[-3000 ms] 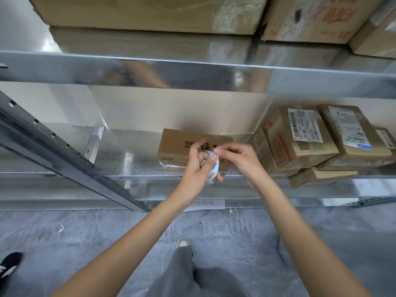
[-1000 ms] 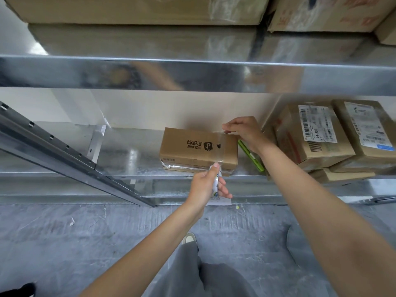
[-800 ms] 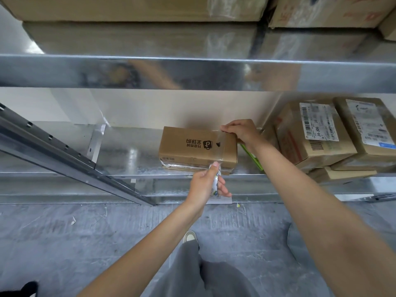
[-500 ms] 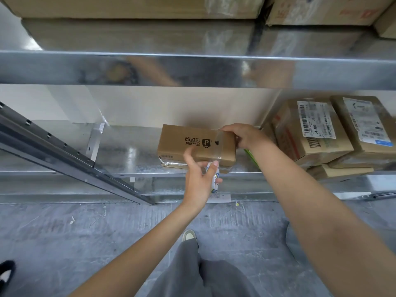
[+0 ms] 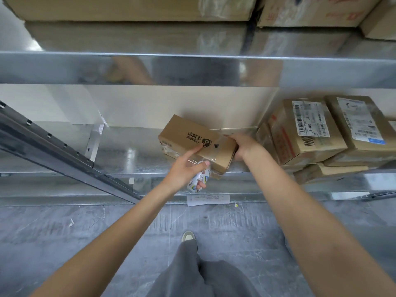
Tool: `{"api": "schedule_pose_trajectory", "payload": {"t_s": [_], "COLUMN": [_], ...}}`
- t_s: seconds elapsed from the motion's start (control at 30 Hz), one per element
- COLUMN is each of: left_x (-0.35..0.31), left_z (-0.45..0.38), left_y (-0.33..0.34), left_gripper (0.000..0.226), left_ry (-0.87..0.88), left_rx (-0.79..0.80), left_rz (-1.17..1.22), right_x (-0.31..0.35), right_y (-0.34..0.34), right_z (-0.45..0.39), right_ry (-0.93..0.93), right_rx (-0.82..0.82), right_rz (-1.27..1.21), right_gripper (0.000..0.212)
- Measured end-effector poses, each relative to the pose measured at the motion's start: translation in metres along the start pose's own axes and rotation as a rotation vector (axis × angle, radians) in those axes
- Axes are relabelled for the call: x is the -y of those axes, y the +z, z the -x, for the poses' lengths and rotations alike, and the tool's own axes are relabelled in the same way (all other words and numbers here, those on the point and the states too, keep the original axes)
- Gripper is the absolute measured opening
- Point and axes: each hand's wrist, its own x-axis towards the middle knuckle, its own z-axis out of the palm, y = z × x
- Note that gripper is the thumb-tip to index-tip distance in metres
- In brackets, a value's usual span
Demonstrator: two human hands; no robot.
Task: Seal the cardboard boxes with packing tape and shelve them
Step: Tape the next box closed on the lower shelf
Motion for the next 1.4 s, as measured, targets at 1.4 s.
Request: {"api": "schedule_pose_trajectory", "payload": {"t_s": [1.4], "left_x": [-0.010], "left_z": [-0.003], "left_y": [-0.007], "left_gripper": [0.067], "left_ry": [0.024], "left_rx": [0.057], "left_rz": [-0.047], "right_x": [-0.096], "right_y": [-0.029], "right_z": [0.051], "right_ry": [-1.508], "right_rx": [-0.278], "right_rz": [1.830], "right_gripper": [0.076]}}
